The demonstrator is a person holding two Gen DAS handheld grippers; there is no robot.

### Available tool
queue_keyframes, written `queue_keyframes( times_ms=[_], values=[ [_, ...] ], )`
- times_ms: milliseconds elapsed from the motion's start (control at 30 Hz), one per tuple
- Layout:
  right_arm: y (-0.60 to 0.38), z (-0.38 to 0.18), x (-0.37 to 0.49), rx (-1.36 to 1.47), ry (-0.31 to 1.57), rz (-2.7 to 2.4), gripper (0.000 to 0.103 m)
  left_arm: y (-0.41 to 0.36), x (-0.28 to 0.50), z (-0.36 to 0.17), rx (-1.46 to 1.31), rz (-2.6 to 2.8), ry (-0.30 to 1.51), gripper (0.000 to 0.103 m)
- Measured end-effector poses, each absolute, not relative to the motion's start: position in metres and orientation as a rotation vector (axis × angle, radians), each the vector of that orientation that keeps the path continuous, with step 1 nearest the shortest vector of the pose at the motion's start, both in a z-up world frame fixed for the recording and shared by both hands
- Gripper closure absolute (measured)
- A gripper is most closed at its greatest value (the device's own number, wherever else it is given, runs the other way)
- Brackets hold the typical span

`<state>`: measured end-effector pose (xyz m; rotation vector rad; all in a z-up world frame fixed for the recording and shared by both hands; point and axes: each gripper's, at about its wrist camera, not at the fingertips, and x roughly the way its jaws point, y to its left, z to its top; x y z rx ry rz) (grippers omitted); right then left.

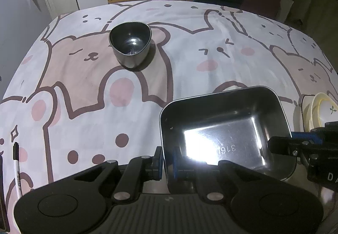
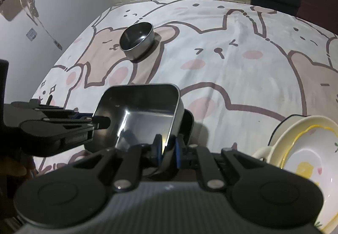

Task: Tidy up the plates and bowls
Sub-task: 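Carry the steel tray with both tools across the sheet, then lower the steel tray onto the sheet and open both tools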

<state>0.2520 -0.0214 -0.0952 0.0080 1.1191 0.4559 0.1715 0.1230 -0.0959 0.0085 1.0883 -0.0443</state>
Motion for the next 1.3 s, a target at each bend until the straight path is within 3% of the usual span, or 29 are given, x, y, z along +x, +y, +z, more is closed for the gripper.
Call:
queue_keyframes(
  times_ms=[1300],
  values=[
    [-0.018, -0.117, 0.259, -0.062, 1.223, 0.41, 0.091, 0.115, 0.176, -0.109, 0.094, -0.046, 1.131, 0.087]
  ],
)
